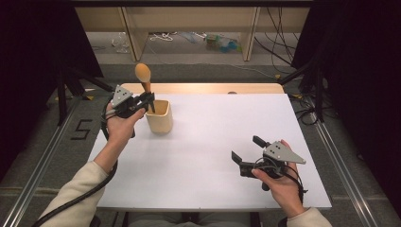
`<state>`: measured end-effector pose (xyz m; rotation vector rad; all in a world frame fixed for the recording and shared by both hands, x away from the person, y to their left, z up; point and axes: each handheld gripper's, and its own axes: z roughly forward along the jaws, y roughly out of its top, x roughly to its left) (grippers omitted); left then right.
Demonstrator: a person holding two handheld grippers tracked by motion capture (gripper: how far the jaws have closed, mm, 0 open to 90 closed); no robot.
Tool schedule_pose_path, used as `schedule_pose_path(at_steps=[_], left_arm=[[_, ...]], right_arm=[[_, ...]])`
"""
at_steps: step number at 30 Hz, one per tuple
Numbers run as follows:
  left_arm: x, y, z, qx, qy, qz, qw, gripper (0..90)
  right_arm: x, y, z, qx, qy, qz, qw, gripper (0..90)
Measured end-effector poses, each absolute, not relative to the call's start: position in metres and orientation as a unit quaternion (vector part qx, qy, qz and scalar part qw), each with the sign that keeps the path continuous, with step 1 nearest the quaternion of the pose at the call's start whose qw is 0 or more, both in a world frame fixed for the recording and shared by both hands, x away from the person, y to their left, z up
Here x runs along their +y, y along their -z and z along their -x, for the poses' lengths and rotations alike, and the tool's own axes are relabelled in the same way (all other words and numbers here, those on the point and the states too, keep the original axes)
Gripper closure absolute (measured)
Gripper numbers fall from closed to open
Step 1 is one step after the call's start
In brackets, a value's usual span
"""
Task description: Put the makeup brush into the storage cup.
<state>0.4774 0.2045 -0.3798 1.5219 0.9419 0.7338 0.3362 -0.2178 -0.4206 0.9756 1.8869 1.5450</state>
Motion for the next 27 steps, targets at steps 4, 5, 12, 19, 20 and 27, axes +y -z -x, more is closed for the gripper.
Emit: schedule_pose_path(at_steps=[4, 5, 12, 19, 20, 27], left_arm=[[0.2027, 0.381, -0.4786, 0.401, -0.313, -0.648, 0.567, 74.2], [0.2026, 0.3811, -0.479, 0.4, -0.314, -0.65, 0.565, 74.2], [0.2003, 0.3825, -0.4816, 0.401, -0.313, -0.649, 0.565, 74.3], [0.2001, 0.3832, -0.4838, 0.404, -0.312, -0.649, 0.564, 74.2], [0.2002, 0.3833, -0.4838, 0.403, -0.312, -0.65, 0.563, 74.2], [0.2005, 0.3848, -0.4863, 0.404, -0.315, -0.651, 0.56, 74.2]], right_arm=[[-0.2178, 0.4207, -0.3363, 0.695, -0.569, -0.358, 0.255, 6.8], [-0.2179, 0.4205, -0.3363, 0.696, -0.566, -0.359, 0.255, 6.7], [-0.218, 0.4207, -0.3364, 0.696, -0.567, -0.359, 0.256, 6.8], [-0.2179, 0.4209, -0.3366, 0.696, -0.569, -0.357, 0.254, 6.9], [-0.2174, 0.4212, -0.337, 0.694, -0.573, -0.356, 0.252, 6.9], [-0.2174, 0.4214, -0.3372, 0.693, -0.574, -0.356, 0.251, 7.0]])
